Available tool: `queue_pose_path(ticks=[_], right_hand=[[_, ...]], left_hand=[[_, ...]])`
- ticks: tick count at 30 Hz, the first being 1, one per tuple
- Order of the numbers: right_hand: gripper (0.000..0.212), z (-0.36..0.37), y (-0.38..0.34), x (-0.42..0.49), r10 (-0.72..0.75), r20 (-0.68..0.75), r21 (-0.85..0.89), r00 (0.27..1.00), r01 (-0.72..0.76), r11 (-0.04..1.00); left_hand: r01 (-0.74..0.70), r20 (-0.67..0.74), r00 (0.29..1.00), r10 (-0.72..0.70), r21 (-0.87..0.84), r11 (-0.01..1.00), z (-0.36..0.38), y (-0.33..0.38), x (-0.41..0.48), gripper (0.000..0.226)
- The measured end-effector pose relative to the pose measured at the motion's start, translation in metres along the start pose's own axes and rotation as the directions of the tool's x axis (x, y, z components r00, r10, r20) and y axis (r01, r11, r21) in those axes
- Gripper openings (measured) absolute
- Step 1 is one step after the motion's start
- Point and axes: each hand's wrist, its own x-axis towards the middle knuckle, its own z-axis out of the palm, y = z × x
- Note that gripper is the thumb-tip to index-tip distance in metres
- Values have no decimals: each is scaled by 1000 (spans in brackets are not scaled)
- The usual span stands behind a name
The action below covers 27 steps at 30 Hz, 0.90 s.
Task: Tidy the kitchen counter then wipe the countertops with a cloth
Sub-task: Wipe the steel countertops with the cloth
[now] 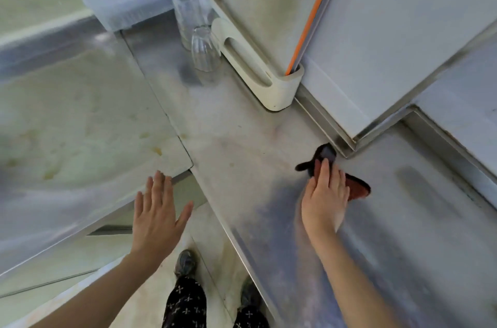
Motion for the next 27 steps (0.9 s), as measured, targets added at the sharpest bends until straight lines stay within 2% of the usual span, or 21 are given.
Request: queue_pose_path(ticks=[1, 2, 3, 5, 7, 9, 10, 11, 12, 14, 16, 17, 18, 19, 20, 21, 23, 24, 25, 26, 27], right_hand=[[48, 6, -21, -2, 69, -10, 28, 998, -69, 997], [49, 14, -43, -6, 76, -16, 44, 997, -75, 996], [48, 24, -67, -12, 22, -17, 58, 1000, -21, 998], [46, 43, -113, -27, -205, 34, 58, 978, 203, 978], [46, 52, -144, -39, -453, 135, 43, 881, 451, 891], [47, 51, -150, -35, -590, 207, 37, 780, 597, 801], [46, 51, -145, -29, -611, 221, 20, 760, 623, 782], [47, 50, -139, -23, -587, 212, -6, 781, 602, 798], [47, 49, -134, -17, -509, 181, -25, 842, 521, 853], [47, 48, -136, -9, -212, 82, -9, 974, 213, 977], [48, 54, -159, -6, 93, 55, 32, 994, -94, 995], [50, 57, -176, -7, 150, 58, 46, 987, -153, 987], [50, 61, -196, -10, 112, 63, 48, 992, -116, 992], [51, 68, -214, -16, -18, 78, 46, 997, 14, 999], [50, 77, -228, -25, -204, 127, 31, 971, 201, 979], [49, 82, -239, -36, -380, 200, 33, 903, 381, 924], [48, 83, -244, -43, -572, 311, 55, 759, 587, 808], [48, 80, -240, -36, -613, 327, 45, 719, 637, 770], [49, 78, -233, -28, -628, 313, 14, 713, 657, 754], [50, 75, -227, -19, -596, 300, -13, 745, 628, 778], [52, 74, -223, -9, -519, 278, -19, 808, 545, 838]], left_hand=[[6, 17, 1000, -6, 3, 1000, -3, -12, 4, 87], [-11, 32, 999, 10, 11, 1000, -6, -22, 7, 85], [-44, 41, 998, 43, 23, 999, -8, -30, 10, 82], [-108, 61, 993, 106, 34, 994, -13, -44, 15, 71], [-179, 72, 982, 176, 23, 984, -18, -56, 20, 63], [-285, 86, 956, 282, 23, 958, -24, -71, 27, 57], [-336, 93, 939, 332, 29, 941, -26, -80, 32, 56], [-375, 98, 924, 370, 38, 926, -28, -92, 39, 55], [-399, 98, 914, 393, 51, 916, -30, -104, 47, 54], [-430, 101, 901, 422, 77, 900, -33, -129, 61, 54], [-500, 130, 864, 487, 97, 861, -33, -149, 71, 55], [-533, 139, 844, 518, 99, 840, -32, -155, 75, 55], [-554, 137, 830, 541, 95, 827, -32, -160, 77, 55], [-568, 123, 821, 557, 85, 819, -31, -161, 79, 54], [-575, 107, 817, 567, 69, 816, -30, -162, 79, 54], [-578, 93, 815, 572, 54, 814, -28, -161, 79, 54], [-583, 68, 811, 581, 30, 812, -24, -161, 78, 53], [-588, 53, 808, 586, 17, 809, -23, -161, 79, 52], [-593, 37, 805, 592, 4, 805, -22, -163, 79, 52], [-596, 21, 803, 596, -10, 803, -21, -164, 80, 51], [-597, 6, 802, 597, -22, 802, -21, -164, 81, 51]])
